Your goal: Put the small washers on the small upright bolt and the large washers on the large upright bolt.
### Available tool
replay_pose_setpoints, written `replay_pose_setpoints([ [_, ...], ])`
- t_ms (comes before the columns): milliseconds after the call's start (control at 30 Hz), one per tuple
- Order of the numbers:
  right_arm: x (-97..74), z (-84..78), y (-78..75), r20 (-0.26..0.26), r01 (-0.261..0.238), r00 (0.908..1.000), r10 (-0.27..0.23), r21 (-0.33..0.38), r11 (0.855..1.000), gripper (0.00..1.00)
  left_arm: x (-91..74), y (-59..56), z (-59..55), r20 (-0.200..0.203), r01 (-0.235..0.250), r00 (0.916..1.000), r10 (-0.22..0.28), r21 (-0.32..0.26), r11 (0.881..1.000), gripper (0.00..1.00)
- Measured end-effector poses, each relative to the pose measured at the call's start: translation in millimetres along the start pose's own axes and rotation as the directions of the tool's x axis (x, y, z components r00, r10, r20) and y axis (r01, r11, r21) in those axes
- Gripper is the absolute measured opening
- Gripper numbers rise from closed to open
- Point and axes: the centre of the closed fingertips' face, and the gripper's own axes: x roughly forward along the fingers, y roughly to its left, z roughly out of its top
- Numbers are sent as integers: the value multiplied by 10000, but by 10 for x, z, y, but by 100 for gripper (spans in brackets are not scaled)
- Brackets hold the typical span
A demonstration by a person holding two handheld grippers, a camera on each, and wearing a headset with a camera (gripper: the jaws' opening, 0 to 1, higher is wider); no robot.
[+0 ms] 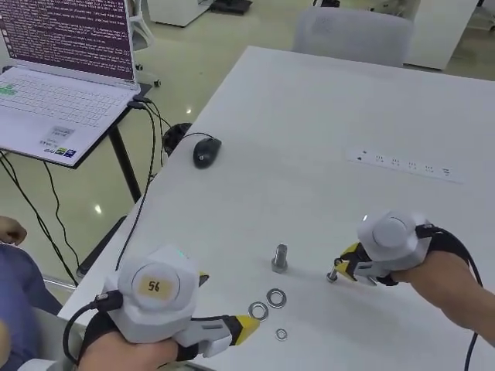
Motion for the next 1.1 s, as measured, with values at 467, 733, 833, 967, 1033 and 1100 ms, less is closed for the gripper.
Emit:
replay_pose_setpoints([
  [467, 85, -30, -12, -176, -96, 9998, 97, 79, 9999, 13, 5, -2, -6, -16, 29, 10000, -29, -14, 10000, 62],
  [733, 210, -123, 42, -352, -302, 9989, 312, 293, 9991, 13, 0, 1, -24, -10, 29, 10000, -29, -76, 10000, 62],
  [833, 270, -172, 53, -447, -348, 9983, 364, 361, 9987, 13, 1, 4, -29, 3, 27, 10000, -27, -118, 9999, 63],
  [967, 329, -243, 72, -535, -377, 9978, 403, 495, 9981, 12, 1, -7, -36, -31, 43, 10000, -43, -90, 10000, 63],
  [1033, 366, -278, 84, -536, -431, 9975, 467, 656, 9969, 11, 0, -9, -42, -54, 36, 10000, -36, -57, 10000, 62],
  [1100, 390, -293, 90, -553, -414, 9974, 454, 711, 9966, 12, 3, -10, -46, -52, 52, 10000, -52, -78, 10000, 62],
])
